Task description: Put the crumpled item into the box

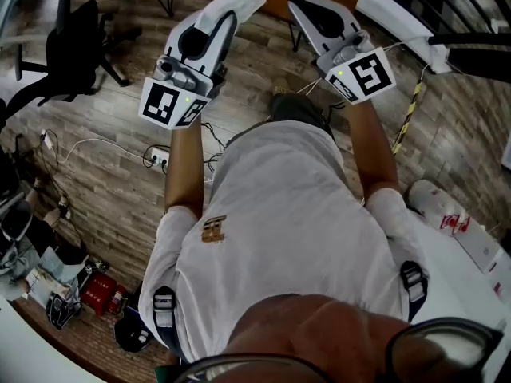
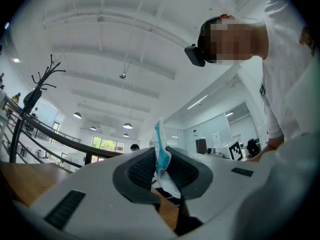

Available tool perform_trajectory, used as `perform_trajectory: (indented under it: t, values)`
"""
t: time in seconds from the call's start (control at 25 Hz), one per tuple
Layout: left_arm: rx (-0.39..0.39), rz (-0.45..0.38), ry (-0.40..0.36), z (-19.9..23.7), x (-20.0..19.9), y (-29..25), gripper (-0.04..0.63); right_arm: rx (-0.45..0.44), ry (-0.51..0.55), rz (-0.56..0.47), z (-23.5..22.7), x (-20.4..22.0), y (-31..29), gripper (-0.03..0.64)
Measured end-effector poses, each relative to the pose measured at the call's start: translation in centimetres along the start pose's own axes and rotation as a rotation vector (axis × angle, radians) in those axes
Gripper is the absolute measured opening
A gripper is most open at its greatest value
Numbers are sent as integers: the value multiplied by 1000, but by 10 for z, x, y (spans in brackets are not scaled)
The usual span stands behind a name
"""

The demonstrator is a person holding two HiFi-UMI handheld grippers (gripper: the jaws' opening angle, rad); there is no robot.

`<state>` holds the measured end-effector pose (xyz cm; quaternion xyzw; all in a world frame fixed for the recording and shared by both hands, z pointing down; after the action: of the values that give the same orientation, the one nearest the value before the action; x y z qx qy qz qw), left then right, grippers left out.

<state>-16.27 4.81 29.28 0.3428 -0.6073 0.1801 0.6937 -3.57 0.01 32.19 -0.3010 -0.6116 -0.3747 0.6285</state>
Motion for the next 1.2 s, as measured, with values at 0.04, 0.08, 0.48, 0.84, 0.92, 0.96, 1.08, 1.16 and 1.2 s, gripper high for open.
perform_trajectory:
  t: [0.04, 0.08, 0.48, 0.84, 0.92, 0.96, 1.08, 1.16, 1.2]
  values:
    - [0, 1, 0, 6, 2, -7, 75, 1, -1, 0, -9, 1, -5, 32]
    - [0, 3, 0, 13, 4, -13, 75, 2, -1, -1, -19, 3, -10, 32]
    - [-10, 32, 35, 64, 23, -83, 74, -11, 17, 11, -101, 10, -47, 32]
    - [-10, 73, 71, 96, 48, -142, 75, -36, 48, -26, -165, 9, -75, 32]
    - [-14, 88, 74, 102, 53, -153, 75, -42, 51, -11, -178, 13, -78, 32]
    - [-15, 95, 75, 105, 56, -158, 75, -45, 51, 7, -184, 17, -80, 32]
    - [-15, 120, 75, 112, 62, -169, 75, -56, 57, 26, -197, 22, -86, 32]
    - [-19, 139, 76, 116, 67, -174, 75, -65, 64, 30, -202, 24, -90, 32]
    - [-21, 151, 80, 118, 69, -176, 74, -68, 65, 17, -204, 23, -93, 32]
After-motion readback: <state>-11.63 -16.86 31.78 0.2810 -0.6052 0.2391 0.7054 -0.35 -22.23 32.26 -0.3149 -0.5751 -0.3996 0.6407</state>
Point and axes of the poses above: the fingertips, and each gripper's own axes: y backward along the fingers, z to its left, x out of its underside, the point moved 3 cm from there along y, backward along the fingers, and after that the axes turned 4 degrees about x, right-handed, at the moved point
